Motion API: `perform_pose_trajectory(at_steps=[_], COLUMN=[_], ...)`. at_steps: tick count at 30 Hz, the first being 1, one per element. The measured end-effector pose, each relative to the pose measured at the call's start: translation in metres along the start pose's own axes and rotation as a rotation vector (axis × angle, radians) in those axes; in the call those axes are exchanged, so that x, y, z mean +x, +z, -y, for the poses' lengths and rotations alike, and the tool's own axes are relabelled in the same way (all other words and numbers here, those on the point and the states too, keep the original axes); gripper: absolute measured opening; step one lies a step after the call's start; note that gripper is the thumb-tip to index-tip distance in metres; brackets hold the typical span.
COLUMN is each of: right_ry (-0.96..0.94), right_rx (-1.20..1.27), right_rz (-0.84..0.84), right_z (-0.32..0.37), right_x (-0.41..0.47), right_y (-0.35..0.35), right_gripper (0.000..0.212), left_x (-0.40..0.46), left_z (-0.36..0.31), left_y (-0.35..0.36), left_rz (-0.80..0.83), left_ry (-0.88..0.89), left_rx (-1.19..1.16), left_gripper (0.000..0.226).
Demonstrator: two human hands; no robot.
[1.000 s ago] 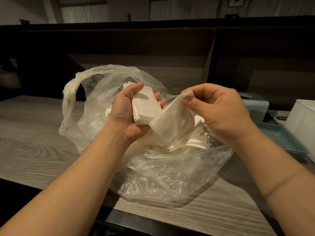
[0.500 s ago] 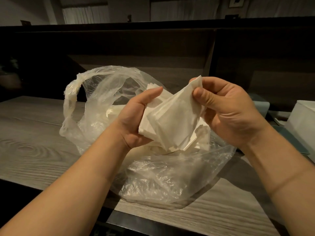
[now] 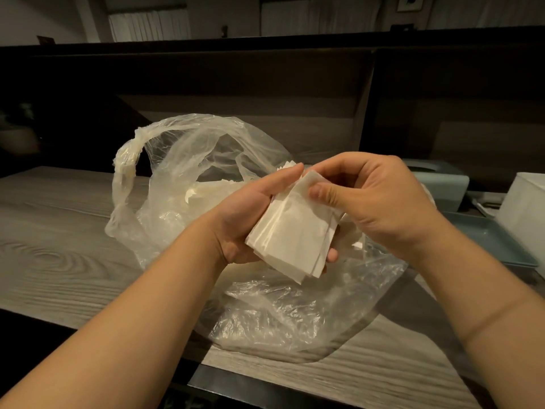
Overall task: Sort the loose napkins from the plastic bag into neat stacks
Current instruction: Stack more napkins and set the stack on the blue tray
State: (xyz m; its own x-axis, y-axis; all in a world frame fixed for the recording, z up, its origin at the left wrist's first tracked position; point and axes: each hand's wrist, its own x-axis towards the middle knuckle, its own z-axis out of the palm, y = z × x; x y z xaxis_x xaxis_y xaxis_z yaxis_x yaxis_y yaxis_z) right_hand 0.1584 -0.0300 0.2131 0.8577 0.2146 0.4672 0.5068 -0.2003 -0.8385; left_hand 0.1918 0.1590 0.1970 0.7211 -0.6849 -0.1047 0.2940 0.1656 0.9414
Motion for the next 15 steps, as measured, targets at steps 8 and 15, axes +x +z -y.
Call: perform_pose_trajectory(at_steps=[8, 15], right_ry=[-0.071, -0.073], right_rx=[-0.047, -0.253], right_rz=[-0.157, -0.150], right_z=[-0.003, -0.012], right_x=[-0.003, -0.002], right_y=[0.008, 0.013], right_gripper=[0.014, 0.044], left_x=[0.003, 0.003], left_z=[0.003, 0.003], left_y=[-0.004, -0.003], left_rz=[0.193, 0.071], left_ry=[-0.055, 0.040], left_rx=[0.009, -0.122], left_gripper=[0.081, 0.045])
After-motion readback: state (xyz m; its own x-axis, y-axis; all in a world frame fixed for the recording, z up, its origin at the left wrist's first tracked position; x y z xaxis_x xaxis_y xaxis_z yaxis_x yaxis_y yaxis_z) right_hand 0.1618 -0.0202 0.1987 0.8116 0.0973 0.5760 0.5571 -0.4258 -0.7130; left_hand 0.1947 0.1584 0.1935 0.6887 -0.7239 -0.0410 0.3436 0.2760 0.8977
